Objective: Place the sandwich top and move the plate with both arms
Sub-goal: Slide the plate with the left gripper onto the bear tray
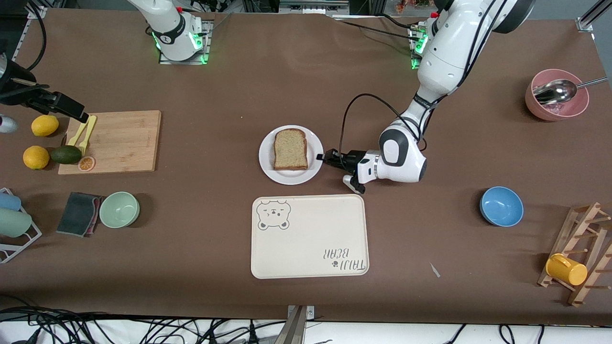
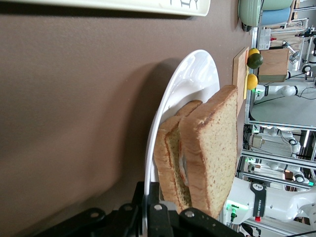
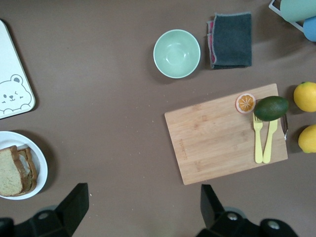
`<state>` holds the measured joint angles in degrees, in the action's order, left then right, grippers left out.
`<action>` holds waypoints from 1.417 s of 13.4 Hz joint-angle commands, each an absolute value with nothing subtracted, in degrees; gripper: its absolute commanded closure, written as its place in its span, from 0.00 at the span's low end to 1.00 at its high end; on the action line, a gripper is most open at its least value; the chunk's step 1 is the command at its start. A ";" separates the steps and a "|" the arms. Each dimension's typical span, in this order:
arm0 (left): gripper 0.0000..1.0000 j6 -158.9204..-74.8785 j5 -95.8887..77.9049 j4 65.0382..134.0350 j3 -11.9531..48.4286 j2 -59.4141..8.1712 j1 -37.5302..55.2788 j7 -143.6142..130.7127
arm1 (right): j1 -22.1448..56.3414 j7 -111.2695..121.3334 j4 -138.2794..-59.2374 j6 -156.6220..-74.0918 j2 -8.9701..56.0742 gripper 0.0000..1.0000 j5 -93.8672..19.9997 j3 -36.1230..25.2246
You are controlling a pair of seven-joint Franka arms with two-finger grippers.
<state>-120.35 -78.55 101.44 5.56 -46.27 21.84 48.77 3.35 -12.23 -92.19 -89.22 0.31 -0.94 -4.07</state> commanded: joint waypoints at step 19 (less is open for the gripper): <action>1.00 -117.68 -79.54 89.41 4.48 -44.64 18.28 34.65 | 2.90 -11.25 -88.07 -85.61 -0.35 0.00 -1.58 -5.19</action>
<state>-119.35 -78.55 93.80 4.63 -43.90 18.78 38.79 3.29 -12.22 -88.46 -86.57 0.18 -0.97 -5.30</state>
